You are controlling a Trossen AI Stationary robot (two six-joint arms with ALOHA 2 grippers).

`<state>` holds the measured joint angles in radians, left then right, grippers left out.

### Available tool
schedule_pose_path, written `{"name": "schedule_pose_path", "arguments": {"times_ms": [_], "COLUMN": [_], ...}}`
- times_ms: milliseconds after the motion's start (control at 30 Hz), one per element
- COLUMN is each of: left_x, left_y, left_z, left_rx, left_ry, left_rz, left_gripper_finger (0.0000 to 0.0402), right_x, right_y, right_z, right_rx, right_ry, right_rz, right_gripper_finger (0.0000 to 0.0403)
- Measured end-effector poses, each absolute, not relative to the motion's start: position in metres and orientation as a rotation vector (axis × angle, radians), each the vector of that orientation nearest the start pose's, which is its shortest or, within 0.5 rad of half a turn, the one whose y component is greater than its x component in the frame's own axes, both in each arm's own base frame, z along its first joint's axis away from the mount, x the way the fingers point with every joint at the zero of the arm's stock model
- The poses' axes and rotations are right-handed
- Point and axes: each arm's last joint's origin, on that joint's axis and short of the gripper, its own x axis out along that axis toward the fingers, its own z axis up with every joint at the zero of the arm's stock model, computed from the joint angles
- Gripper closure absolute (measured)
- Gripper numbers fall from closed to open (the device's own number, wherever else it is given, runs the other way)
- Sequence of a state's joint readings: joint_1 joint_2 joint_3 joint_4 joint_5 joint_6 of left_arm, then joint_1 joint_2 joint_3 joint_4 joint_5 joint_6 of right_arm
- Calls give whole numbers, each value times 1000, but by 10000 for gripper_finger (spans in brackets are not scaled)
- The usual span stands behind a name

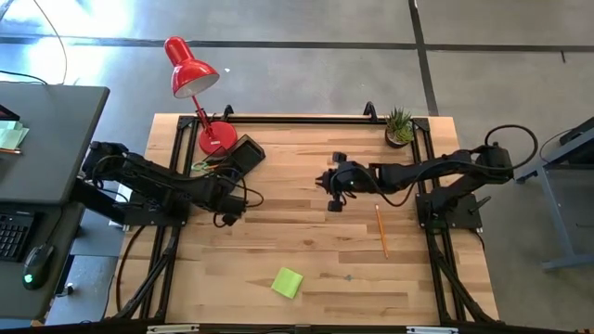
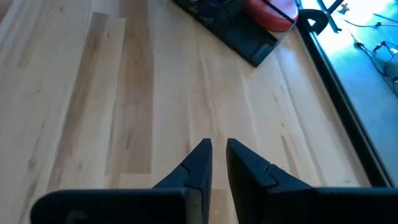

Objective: Pick and place office supplies into organizer
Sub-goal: Put the top blue binder clip into the desk organizer

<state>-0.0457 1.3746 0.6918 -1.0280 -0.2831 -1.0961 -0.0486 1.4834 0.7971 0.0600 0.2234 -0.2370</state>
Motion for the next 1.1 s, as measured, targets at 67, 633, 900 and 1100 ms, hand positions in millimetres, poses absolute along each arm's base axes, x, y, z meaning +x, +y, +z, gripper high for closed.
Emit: {"name": "schedule_pose_path", "arguments": {"times_ms": [67,633,900,1100], "left_x": [182,163,161,162], "left_y": [0,4,7,7], "left_z": [160,131,130,130], "left_rx": [-563,-647,-593,-600], "left_ry": [1340,1127,1034,1011], "left_rz": [1101,1360,1417,1418], "left_gripper_finger": [357,357,357,357], "right_x": [302,306,308,307], "right_y": [-26,-52,-58,-61], "right_z": [202,213,219,219], "right_rx": [-276,-270,-284,-276], "right_ry": [640,500,424,426], "right_rz": [-184,-78,-56,-44], "right_gripper_finger": [365,373,375,375]}}
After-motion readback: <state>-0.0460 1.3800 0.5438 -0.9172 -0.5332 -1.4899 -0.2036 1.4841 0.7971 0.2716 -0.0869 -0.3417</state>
